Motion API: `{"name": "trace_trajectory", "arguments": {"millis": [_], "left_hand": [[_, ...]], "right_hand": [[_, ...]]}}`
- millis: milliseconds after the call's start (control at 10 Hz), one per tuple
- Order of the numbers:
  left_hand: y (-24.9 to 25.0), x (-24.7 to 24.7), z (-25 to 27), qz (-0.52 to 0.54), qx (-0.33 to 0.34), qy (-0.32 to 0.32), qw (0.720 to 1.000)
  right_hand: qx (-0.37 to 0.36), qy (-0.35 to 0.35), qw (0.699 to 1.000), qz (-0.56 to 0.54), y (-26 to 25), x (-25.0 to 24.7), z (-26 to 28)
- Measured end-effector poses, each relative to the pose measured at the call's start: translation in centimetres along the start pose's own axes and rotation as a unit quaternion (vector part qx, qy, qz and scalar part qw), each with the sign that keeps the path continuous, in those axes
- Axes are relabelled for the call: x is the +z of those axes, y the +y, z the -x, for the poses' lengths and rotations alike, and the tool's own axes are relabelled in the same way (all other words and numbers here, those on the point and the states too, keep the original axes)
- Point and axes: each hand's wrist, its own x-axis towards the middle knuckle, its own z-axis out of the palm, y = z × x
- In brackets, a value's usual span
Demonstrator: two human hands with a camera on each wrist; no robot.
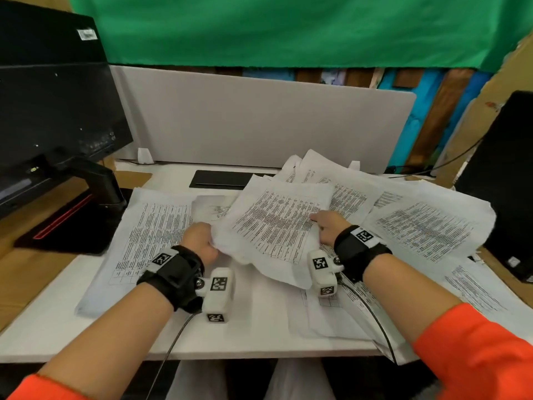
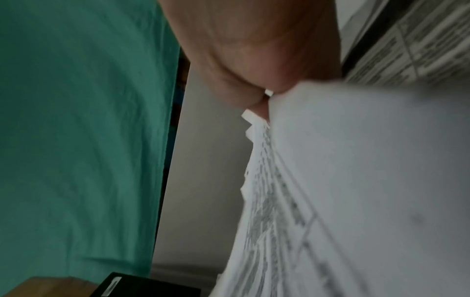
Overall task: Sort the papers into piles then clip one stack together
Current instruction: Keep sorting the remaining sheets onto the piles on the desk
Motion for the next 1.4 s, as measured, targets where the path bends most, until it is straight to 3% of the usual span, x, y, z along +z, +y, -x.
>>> {"name": "trace_trajectory", "arguments": {"millis": [100,200,300,400,500,600,700,800,900,1000,1100,1200,1300,1400], "left_hand": [[0.3,1.8,1.0,-0.011,0.002,-0.008,1.000],[-0.5,3.0,1.7,0.069,-0.001,0.004,0.998],[-1.4,3.4,1.4,0.071,0.018,0.011,0.997],[-1.9,3.4,1.1,0.067,0.014,0.029,0.997],[-1.6,3.1,0.8,0.157,-0.049,0.008,0.986],[-1.6,3.6,0.6,0.314,-0.113,-0.109,0.936],[-0.1,3.5,1.3,0.329,-0.056,-0.165,0.928],[1.7,1.9,0.8,0.347,0.011,-0.176,0.921],[4.5,0.9,0.0,0.259,0.083,-0.217,0.937],[7.6,2.4,1.8,0.083,0.255,-0.163,0.949],[10.3,3.8,4.7,0.078,0.425,-0.008,0.902],[10.7,4.2,5.4,0.117,0.488,0.029,0.864],[8.8,4.7,5.0,0.068,0.401,-0.009,0.913],[8.4,5.3,5.4,0.049,0.406,-0.026,0.912]], "right_hand": [[-0.017,0.084,0.996,0.015,0.0,0.3,0.8],[0.001,0.044,0.997,-0.062,-0.1,0.2,1.4],[0.038,0.007,0.990,-0.132,-0.4,0.7,1.5],[0.024,0.066,0.994,-0.088,-0.7,0.5,1.5],[0.017,0.039,0.987,-0.152,-0.4,-0.3,2.3],[0.003,-0.029,0.988,-0.153,0.3,-0.3,3.0],[-0.088,0.048,0.980,-0.170,-0.4,-1.2,3.2],[-0.228,0.049,0.963,-0.131,-2.8,-3.6,5.5],[-0.318,0.028,0.944,-0.084,-5.7,-5.5,8.4],[-0.388,0.027,0.917,-0.092,-7.9,-5.6,10.8],[-0.487,0.021,0.862,-0.141,-9.5,-5.6,12.7],[-0.493,0.034,0.852,-0.174,-9.2,-5.8,12.8],[-0.375,0.027,0.915,-0.149,-7.0,-5.2,12.4],[-0.361,0.020,0.929,-0.082,-6.4,-4.4,12.4]]}}
